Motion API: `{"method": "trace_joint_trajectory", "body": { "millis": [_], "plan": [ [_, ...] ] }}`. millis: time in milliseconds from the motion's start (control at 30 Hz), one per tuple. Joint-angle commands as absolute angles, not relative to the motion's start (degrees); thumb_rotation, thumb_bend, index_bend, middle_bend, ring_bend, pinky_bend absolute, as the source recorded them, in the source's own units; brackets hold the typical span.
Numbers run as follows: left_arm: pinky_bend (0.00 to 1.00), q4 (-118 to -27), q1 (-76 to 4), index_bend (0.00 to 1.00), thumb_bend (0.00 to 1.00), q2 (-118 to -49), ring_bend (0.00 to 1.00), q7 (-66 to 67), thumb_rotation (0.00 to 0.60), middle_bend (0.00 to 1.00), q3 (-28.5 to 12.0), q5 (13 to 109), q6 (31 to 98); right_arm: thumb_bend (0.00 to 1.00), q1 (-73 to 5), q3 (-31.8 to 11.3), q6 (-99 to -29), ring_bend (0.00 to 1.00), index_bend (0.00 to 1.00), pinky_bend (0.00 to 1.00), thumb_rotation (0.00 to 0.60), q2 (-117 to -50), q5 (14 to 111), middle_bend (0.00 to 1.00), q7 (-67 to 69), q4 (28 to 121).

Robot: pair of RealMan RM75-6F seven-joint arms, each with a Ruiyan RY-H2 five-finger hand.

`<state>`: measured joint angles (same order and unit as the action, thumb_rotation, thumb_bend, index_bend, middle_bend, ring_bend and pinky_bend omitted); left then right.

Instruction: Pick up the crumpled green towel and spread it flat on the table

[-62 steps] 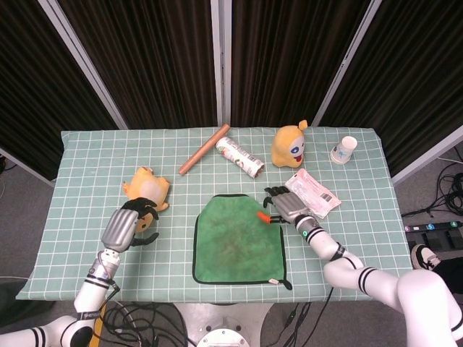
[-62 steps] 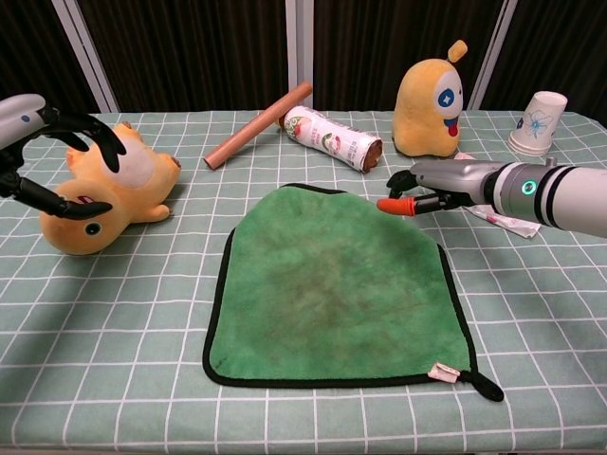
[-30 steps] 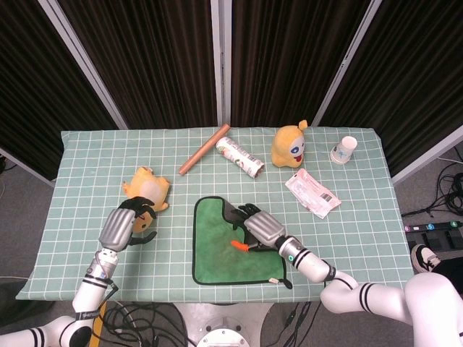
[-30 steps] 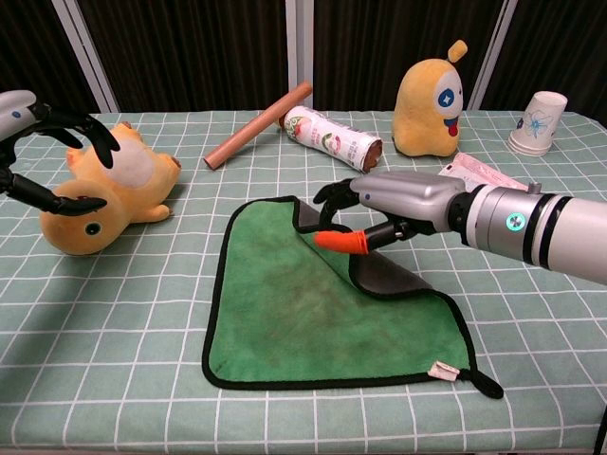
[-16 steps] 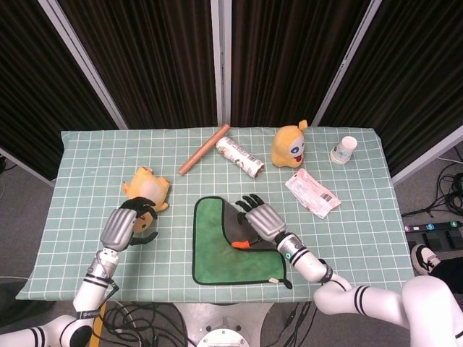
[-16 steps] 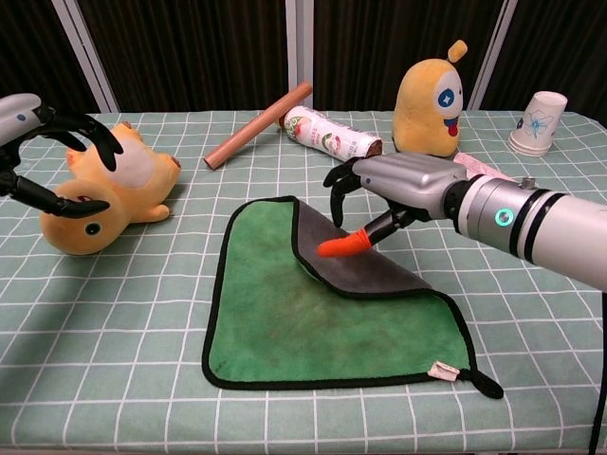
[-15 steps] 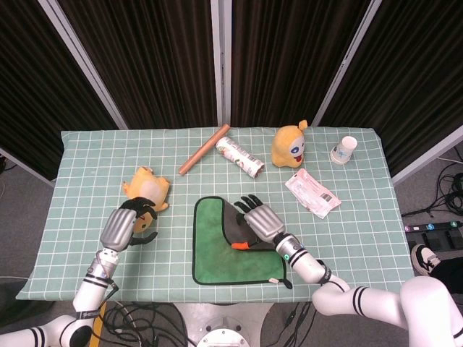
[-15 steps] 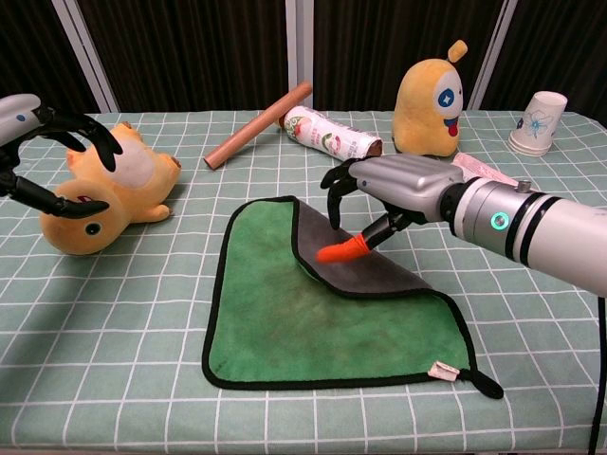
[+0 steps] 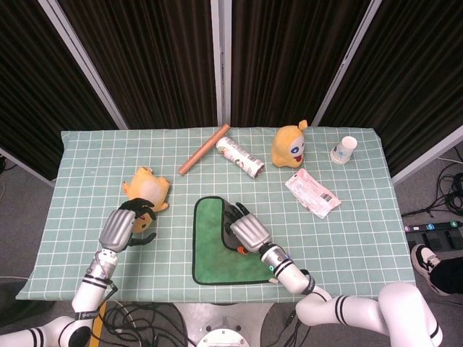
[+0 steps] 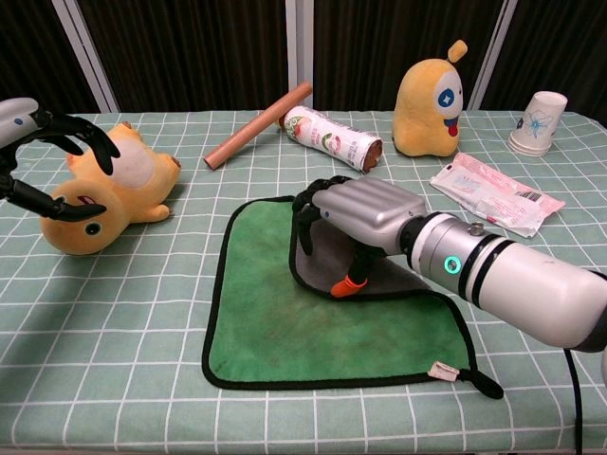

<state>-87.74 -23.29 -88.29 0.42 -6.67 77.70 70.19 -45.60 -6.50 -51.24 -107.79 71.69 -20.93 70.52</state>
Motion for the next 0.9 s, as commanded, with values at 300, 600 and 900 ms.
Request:
{"method": "trace_joint_trajectory", "body": {
  "millis": [300,600,900],
  "plan": [
    [0.24,-87.97,-23.16,0.52,0.25,-88.01,0.24,0.50,0.600,0.40,-6.55,77.59,70.11,0.00,-45.93,-7.39,-49.89,0.00,0.44,0.00,0.570,-108.06,70.00,0.13,-21.81,73.36],
    [0.24,-88.10,-23.27,0.52,0.25,-87.84,0.24,0.49,0.600,0.40,-6.71,77.58,70.01,0.00,-45.66,-7.36,-50.38,0.00,0.44,0.00,0.568,-111.75,69.05,0.13,-23.22,68.65],
    [0.24,-88.12,-23.13,0.52,0.25,-87.71,0.24,0.14,0.600,0.40,-6.56,77.88,70.19,0.07,-45.11,-7.72,-51.21,0.00,0.44,0.00,0.564,-112.34,69.19,0.12,-23.63,67.42]
  ]
}}
